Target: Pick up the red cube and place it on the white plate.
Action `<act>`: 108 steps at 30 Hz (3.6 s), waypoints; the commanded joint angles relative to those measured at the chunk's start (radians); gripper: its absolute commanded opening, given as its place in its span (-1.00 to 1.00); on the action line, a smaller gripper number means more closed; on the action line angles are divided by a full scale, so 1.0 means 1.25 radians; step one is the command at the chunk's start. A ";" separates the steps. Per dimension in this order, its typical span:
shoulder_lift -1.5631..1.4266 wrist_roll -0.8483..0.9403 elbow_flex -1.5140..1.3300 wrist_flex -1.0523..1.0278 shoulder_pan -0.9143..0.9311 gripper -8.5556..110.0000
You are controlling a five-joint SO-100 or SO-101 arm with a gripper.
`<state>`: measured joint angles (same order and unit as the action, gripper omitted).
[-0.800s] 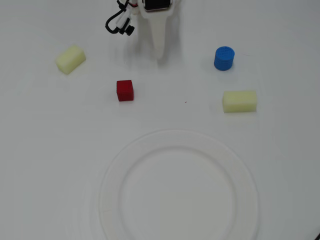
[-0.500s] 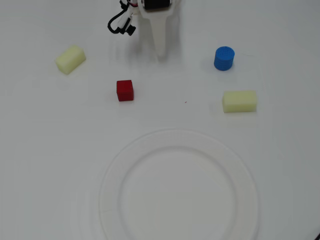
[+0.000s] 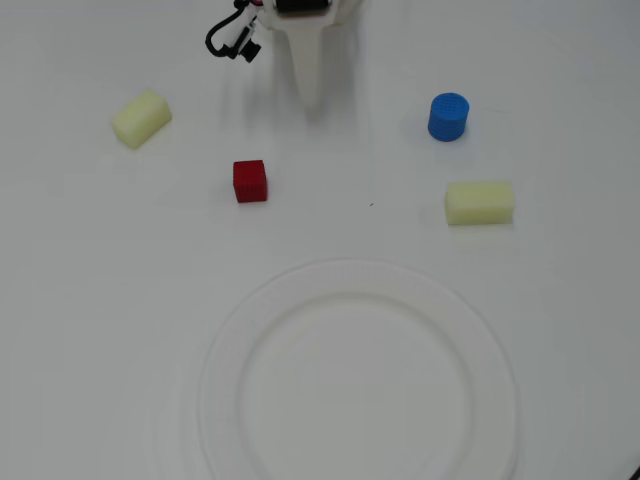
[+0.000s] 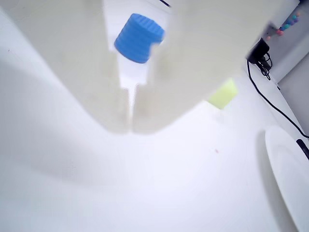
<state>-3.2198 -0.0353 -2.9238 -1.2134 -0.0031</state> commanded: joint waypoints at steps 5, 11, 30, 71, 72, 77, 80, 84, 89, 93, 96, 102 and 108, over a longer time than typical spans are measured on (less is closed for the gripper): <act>0.447 -0.013 0.390 -0.011 0.034 -0.85; 0.661 0.099 0.542 0.000 0.058 -0.79; 0.994 0.323 0.612 0.077 0.239 -0.43; 0.992 0.248 0.778 0.290 -0.065 -0.86; 1.023 0.244 0.805 0.286 -0.072 -0.86; 1.147 0.227 0.914 0.280 -0.108 -0.86; 1.209 0.221 0.974 0.270 -0.121 -0.86; 1.254 0.220 1.014 0.265 -0.125 -0.86; 1.260 0.179 1.017 0.264 -0.109 -0.81; 1.277 0.166 1.038 0.256 -0.086 -0.65; 1.295 0.141 1.062 0.244 -0.072 -0.60; 1.296 0.088 1.095 0.205 -0.052 -0.51; 1.238 0.053 1.111 0.126 -0.047 -0.45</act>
<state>-1.5938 0.0476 -1.5785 -1.0155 -0.0583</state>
